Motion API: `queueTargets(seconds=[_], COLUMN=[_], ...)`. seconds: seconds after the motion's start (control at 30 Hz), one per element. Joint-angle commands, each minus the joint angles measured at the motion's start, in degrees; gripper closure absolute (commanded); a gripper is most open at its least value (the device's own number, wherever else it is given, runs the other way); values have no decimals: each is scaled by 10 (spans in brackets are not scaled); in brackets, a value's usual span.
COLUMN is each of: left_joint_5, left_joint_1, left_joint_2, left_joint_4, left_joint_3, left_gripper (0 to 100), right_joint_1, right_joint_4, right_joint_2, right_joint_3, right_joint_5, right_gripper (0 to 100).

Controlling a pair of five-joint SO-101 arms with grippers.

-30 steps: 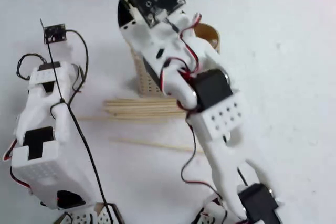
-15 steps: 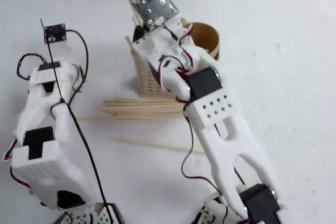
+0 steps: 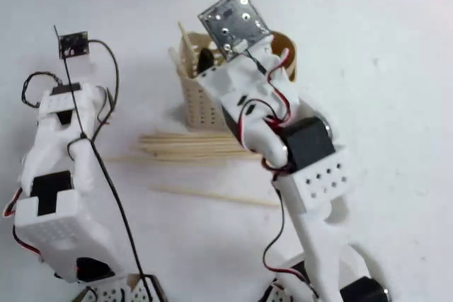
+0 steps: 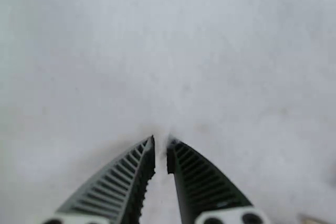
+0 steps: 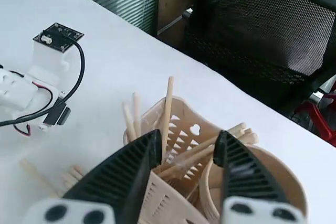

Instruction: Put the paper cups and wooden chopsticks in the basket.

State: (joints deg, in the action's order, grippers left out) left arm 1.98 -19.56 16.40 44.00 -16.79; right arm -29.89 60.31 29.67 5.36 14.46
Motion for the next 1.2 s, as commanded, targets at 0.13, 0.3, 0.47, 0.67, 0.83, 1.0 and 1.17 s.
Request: queueTargets(seconds=[0.13, 0.3, 0.47, 0.67, 0.83, 1.0, 1.17], left_joint_5=[-4, -95, -197, -417, -461, -473, -457], left_joint_1=[25, 44, 70, 145, 226, 376, 472], left_joint_2=[-45, -141, -259, -310, -311, -314, -309], left_joint_4=[143, 251, 366, 543, 573, 532, 378], left_joint_3=[76, 118, 116, 115, 74, -60, -170], left_gripper=[938, 938, 938, 866, 819, 817, 816], right_joint_1=[110, 234, 312, 387, 391, 407, 439], right_joint_4=[288, 263, 147, 88, 18, -17, -36], right_joint_2=[103, 219, 314, 318, 318, 318, 305], right_joint_3=[15, 231, 505, 625, 714, 750, 765], right_joint_5=[1, 40, 132, 223, 223, 224, 227], right_gripper=[978, 982, 978, 978, 978, 977, 977])
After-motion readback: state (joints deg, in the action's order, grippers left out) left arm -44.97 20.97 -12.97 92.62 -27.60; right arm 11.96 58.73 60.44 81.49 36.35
